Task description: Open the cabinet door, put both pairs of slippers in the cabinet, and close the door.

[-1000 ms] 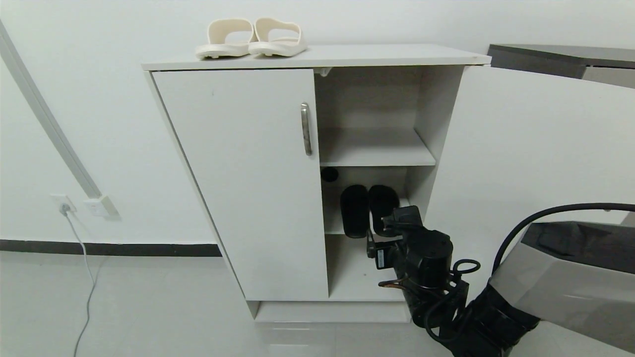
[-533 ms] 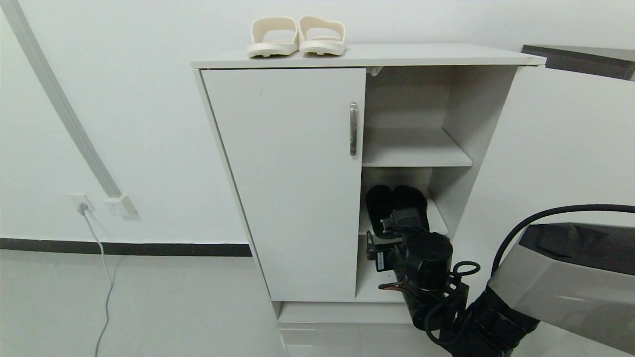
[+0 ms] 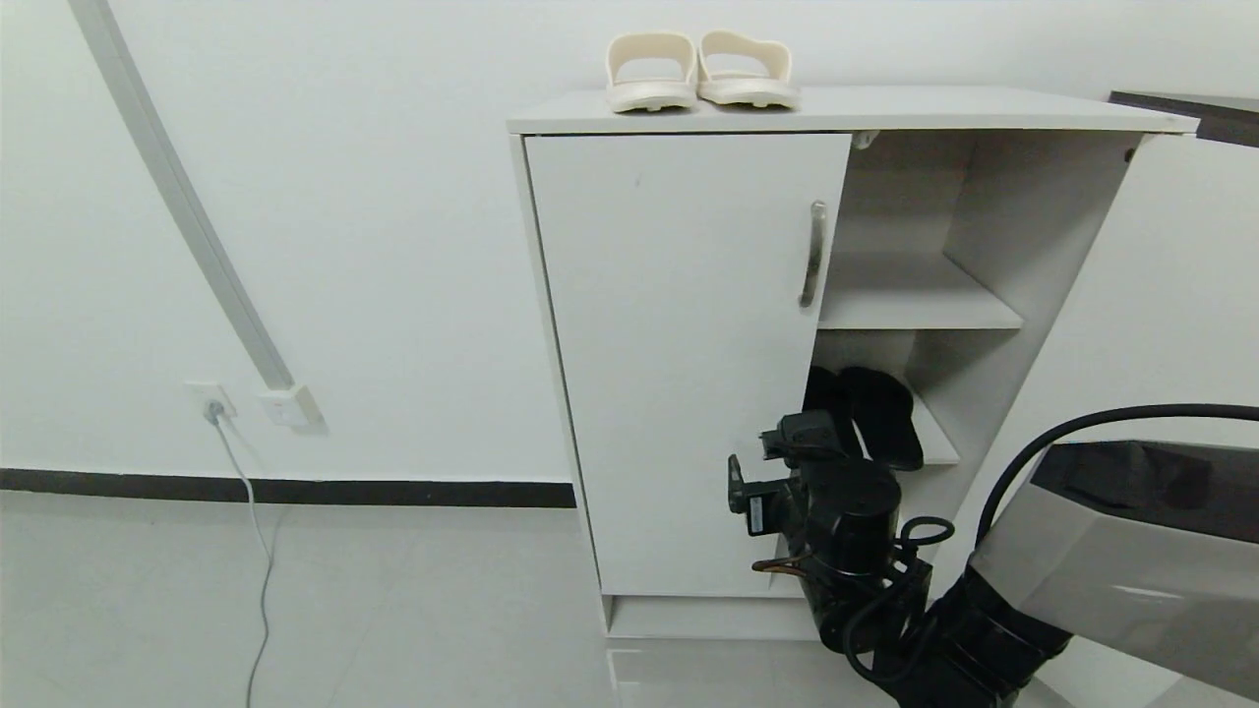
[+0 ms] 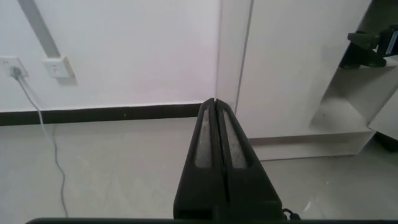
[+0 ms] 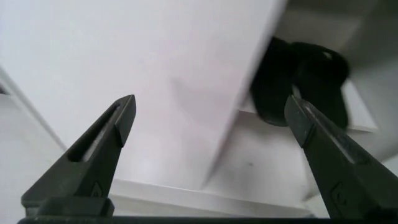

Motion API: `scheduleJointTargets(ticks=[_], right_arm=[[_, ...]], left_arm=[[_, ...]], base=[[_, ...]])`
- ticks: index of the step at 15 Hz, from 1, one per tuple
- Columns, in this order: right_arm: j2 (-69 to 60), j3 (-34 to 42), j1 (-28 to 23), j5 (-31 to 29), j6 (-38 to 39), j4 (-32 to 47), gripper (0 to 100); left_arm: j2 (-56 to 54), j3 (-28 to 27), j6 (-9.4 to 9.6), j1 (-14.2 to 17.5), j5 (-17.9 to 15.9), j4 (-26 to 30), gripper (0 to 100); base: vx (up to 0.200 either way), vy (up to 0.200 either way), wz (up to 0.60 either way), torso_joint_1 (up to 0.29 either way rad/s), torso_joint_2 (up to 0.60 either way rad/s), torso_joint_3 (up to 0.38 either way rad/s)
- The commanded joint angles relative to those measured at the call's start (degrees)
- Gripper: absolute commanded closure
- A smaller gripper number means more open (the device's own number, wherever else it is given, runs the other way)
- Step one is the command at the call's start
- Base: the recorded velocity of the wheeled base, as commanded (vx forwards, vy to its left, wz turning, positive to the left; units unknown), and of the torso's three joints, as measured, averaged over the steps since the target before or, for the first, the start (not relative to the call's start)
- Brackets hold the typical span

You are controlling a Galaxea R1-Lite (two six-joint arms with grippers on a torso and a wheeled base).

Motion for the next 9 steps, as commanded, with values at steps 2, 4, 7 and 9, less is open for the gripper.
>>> scheduleJointTargets(ticks=[2, 4, 7, 9], right_arm=[[-0.76, 0.09, 0.51, 0.02, -0.10, 0.00, 0], [-0.85, 0.35, 0.42, 0.20, -0.63, 0.09, 0], [-0.85, 0.62, 0.42, 1.16, -0.63, -0.26, 0], [-0.85, 1.67, 0.42, 3.97, -0.63, -3.16, 0]], left_arm=[[-0.02, 0.01, 0.00, 0.00, 0.01, -0.01, 100], [-0.02, 0.01, 0.00, 0.00, 0.01, -0.01, 100], [-0.02, 0.01, -0.09, 0.00, 0.10, -0.01, 100], [-0.02, 0.01, -0.18, 0.00, 0.10, -0.01, 100]], base=[[0.000, 0.100, 0.00, 0.001, 0.00, 0.001], [0.000, 0.000, 0.00, 0.000, 0.00, 0.000], [0.000, 0.000, 0.00, 0.000, 0.00, 0.000], [0.000, 0.000, 0.00, 0.000, 0.00, 0.000]])
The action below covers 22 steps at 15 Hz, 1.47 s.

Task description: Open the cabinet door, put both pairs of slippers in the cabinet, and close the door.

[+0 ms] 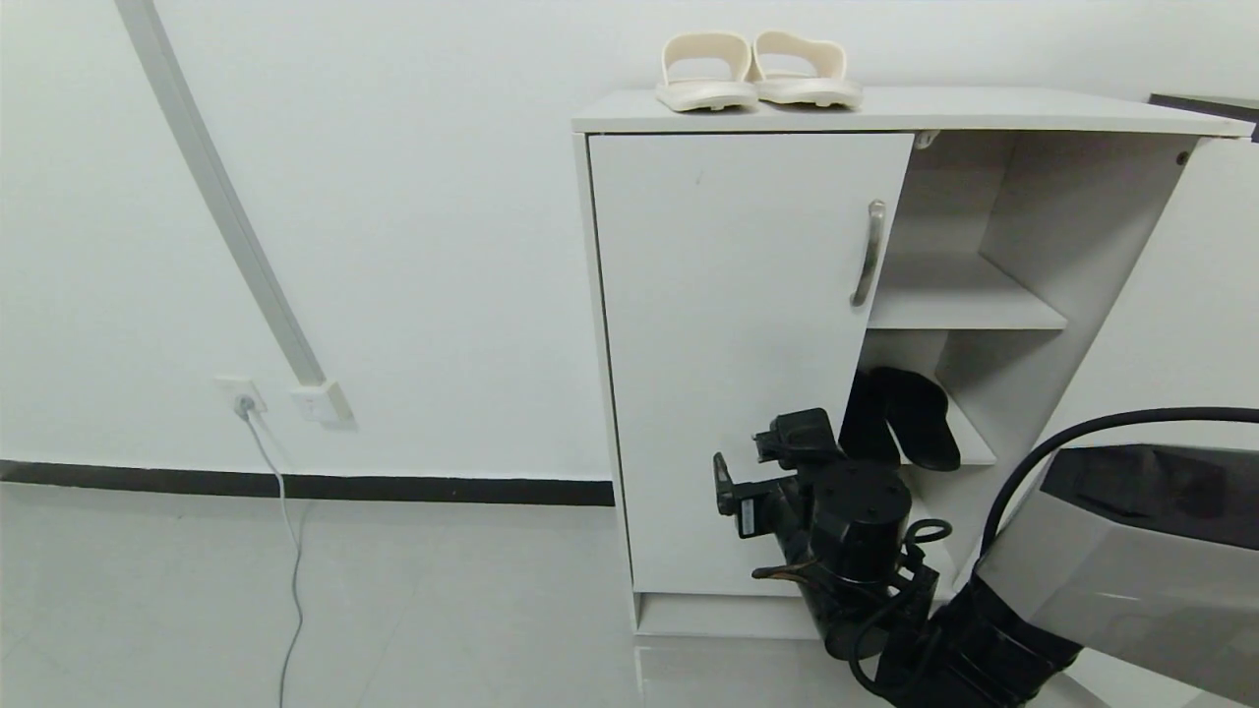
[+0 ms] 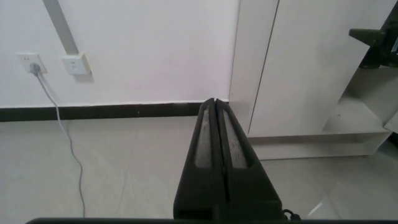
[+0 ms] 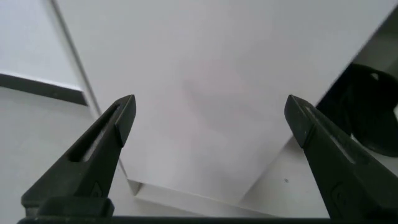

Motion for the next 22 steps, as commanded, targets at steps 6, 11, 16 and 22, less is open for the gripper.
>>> scheduleJointTargets(ticks=[6, 11, 16, 22], right_arm=[[0.36, 1.97, -0.25, 0.55, -1.07, -0.34, 0], [0.53, 2.06, -0.25, 1.16, -1.07, -0.60, 0], [0.53, 1.71, -0.34, 1.16, -1.07, -0.69, 0], [0.45, 2.41, -0.43, 1.16, -1.07, -1.84, 0]], left_arm=[[-0.01, 0.01, -0.03, 0.02, 0.01, -0.01, 100], [-0.01, 0.01, -0.03, 0.02, 0.10, -0.01, 100], [-0.01, 0.01, 0.15, 0.02, 0.01, -0.01, 100], [-0.01, 0.01, 0.15, 0.02, 0.01, -0.01, 100]], base=[[0.000, 0.000, 0.00, 0.000, 0.00, 0.000], [0.000, 0.000, 0.00, 0.000, 0.00, 0.000], [0.000, 0.000, 0.00, -0.001, -0.07, -0.073], [0.000, 0.000, 0.00, 0.027, -0.39, -0.361]])
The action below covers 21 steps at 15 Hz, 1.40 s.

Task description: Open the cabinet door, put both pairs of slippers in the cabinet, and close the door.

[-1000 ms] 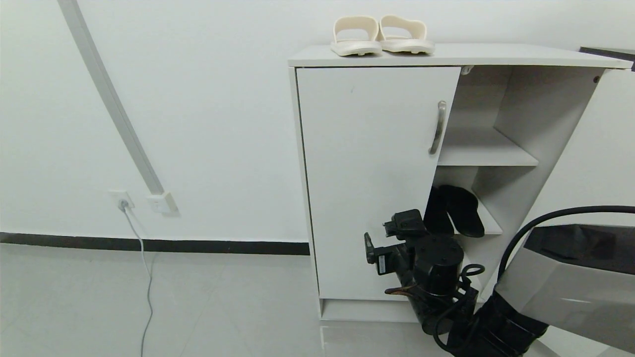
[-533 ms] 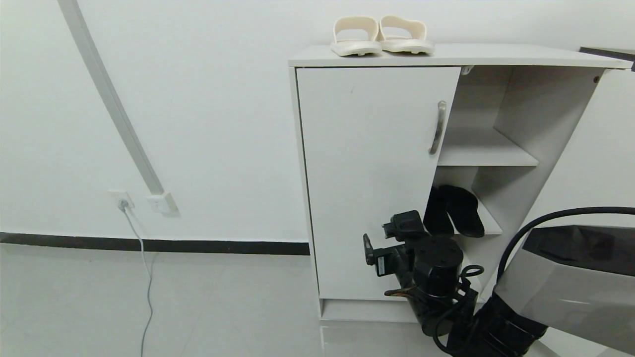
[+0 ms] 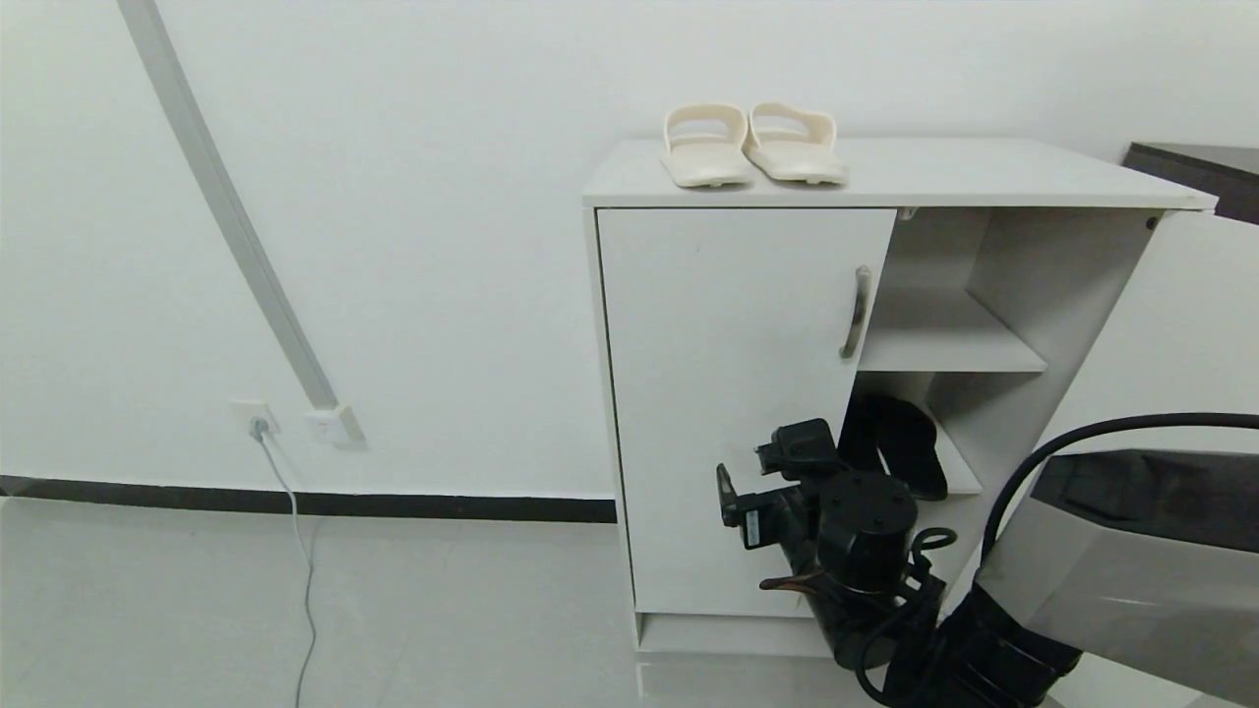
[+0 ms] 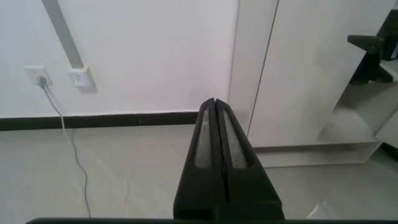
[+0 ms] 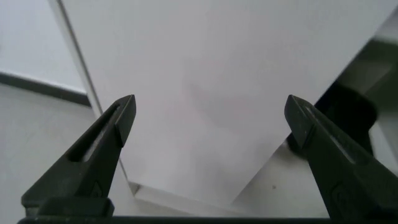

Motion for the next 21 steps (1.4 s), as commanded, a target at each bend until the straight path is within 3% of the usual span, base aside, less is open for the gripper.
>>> scheduleJointTargets(ticks=[1, 21], right_arm=[[0.03, 0.83, -0.29, -0.03, -0.01, -0.32, 0], [0.03, 1.27, -0.47, -0.03, -0.01, -0.32, 0]], left_arm=[[-0.01, 0.02, 0.01, 0.14, -0.01, -0.01, 100], [-0.01, 0.02, 0.01, 0.05, -0.01, -0.01, 100]], base=[[0.000, 0.000, 0.00, 0.115, -0.48, -0.354], [0.000, 0.000, 0.00, 0.179, -0.50, -0.324]])
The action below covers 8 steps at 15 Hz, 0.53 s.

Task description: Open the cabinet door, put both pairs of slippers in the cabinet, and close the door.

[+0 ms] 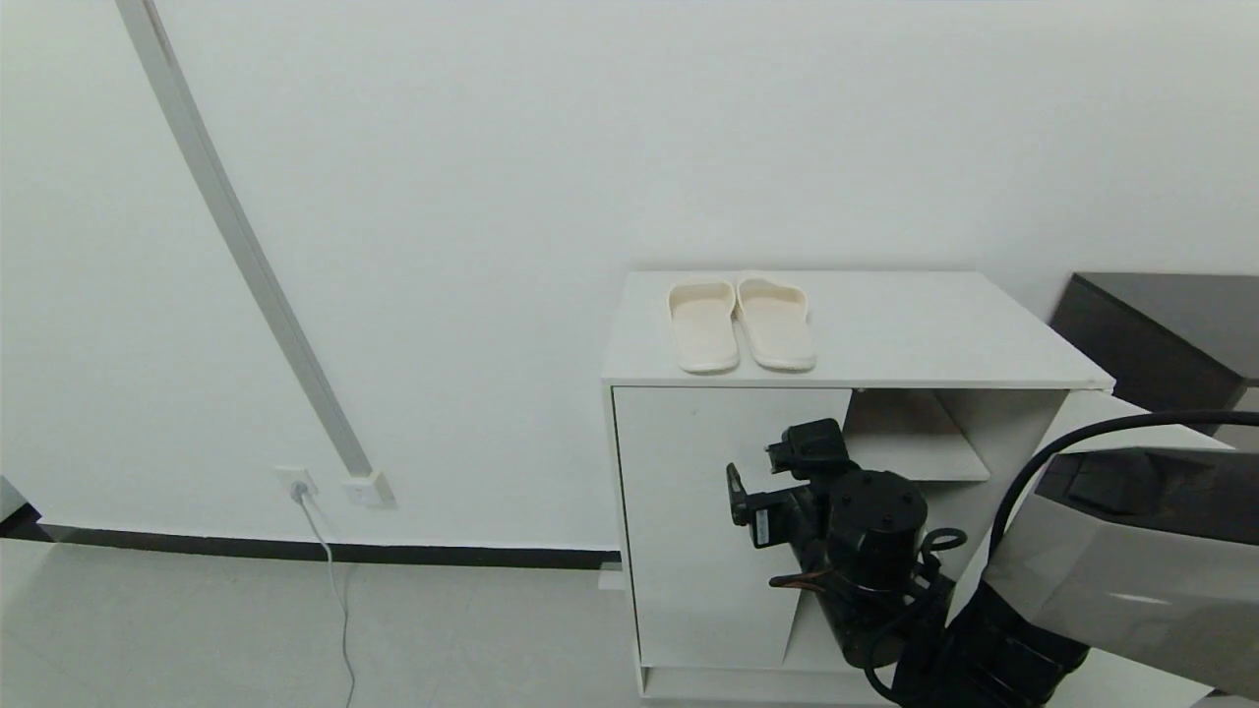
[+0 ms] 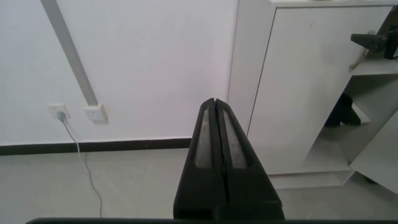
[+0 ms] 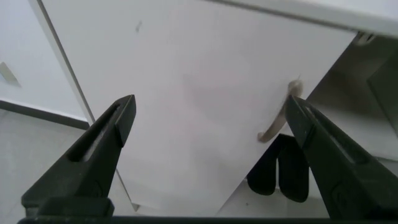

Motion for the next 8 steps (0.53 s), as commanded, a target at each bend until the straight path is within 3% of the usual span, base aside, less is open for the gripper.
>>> scheduleJointTargets(ticks=[1, 8], right_arm=[[-0.03, 0.63, 0.10, -0.07, -0.01, -0.10, 0], [-0.30, 0.71, 0.10, 0.02, -0.28, -0.02, 0]], left_arm=[[-0.02, 0.01, 0.00, 0.00, 0.01, -0.01, 100], [-0.02, 0.01, 0.09, 0.09, 0.01, -0.01, 100]], base=[[0.000, 0.000, 0.00, 0.261, -0.57, -0.330], [0.000, 0.000, 0.00, 0.240, -0.54, -0.301]])
